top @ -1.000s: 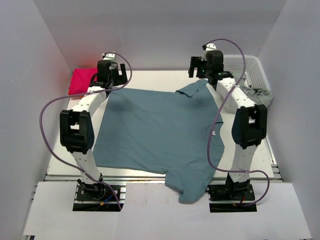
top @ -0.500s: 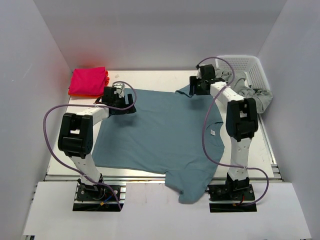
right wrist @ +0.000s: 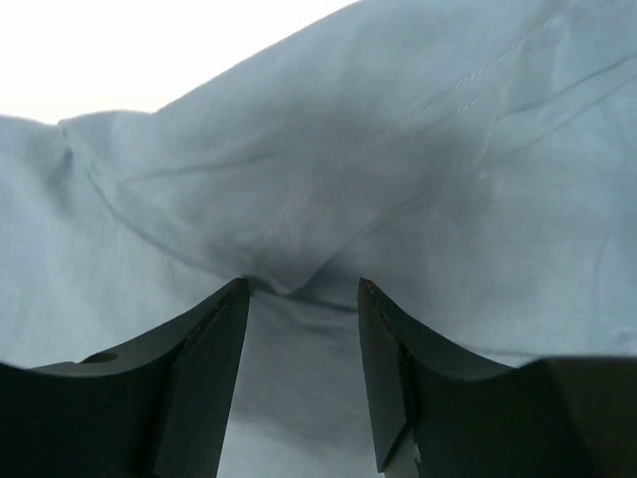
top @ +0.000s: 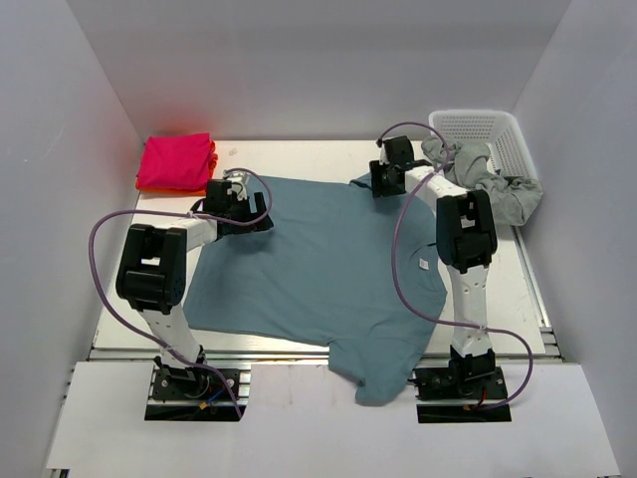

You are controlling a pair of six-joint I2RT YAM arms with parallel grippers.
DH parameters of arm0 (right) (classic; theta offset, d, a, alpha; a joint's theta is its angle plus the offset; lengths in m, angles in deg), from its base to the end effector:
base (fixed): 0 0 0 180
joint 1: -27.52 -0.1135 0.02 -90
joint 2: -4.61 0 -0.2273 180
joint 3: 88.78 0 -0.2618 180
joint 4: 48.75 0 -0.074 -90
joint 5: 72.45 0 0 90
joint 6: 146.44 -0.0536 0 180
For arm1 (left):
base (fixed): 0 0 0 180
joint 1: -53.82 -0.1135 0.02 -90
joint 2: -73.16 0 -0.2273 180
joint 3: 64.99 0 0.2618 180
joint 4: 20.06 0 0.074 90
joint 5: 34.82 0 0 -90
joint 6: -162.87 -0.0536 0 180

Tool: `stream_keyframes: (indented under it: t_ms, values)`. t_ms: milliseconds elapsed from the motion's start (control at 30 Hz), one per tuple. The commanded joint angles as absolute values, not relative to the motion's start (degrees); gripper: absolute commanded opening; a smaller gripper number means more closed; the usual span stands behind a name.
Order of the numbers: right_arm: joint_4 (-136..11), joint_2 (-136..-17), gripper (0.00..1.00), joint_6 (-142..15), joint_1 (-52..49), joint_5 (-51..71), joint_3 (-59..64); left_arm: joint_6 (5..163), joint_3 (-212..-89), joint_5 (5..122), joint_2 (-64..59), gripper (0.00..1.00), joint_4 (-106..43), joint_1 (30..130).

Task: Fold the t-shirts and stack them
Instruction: Flatten out the tshirt

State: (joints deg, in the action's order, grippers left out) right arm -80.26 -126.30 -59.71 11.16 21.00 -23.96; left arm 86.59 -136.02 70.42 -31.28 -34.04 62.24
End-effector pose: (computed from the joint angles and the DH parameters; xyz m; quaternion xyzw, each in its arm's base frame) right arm 0.4878 0.1398 0.1207 -0.0952 0.9259 0.0345 0.3638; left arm 0.3742 -0.0696 0.0969 0.0054 0.9247 -0.1904 0.3297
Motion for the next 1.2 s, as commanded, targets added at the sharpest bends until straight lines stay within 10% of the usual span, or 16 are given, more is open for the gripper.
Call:
stream_keyframes:
  t_ms: [0, 267, 833, 867, 967, 1033, 1167]
  values:
    - [-76.42, -127.58, 0.54, -60.84, 11.26, 22.48, -26.80, 87.46, -134.75, 72.40, -33.10, 1.00, -34.10, 62.34]
    - [-74.92, -131.00, 0.01, -62.77, 11.26, 22.12, -31.36, 87.46, -135.98, 72.93, -34.24, 1.00, -34.72, 61.82]
    - [-59.23, -143.30, 0.00, -58.46, 10.30, 18.17, -49.73, 87.46, -136.50, 73.46, -36.00, 1.00, -36.65, 61.82]
    - [-56.75, -143.66, 0.27, -58.46, 10.12, 14.51, -49.48, 87.46, -136.51, 73.46, -36.00, 1.00, -37.52, 61.82]
    - [-44.43, -145.68, 0.41, -57.76, 9.94, 8.43, -49.82, 87.46, -137.56, 72.93, -36.00, 1.00, -39.89, 61.82]
    - [-46.60, -145.78, 0.90, -58.11, 10.03, 4.92, -52.55, 86.94, -138.96, 72.32, -35.22, 1.00, -41.74, 61.82]
    - [-51.62, -134.10, 0.90, -59.25, 9.59, 7.79, -44.03, 86.93, -138.97, 71.00, -31.17, 1.00, -41.75, 61.82]
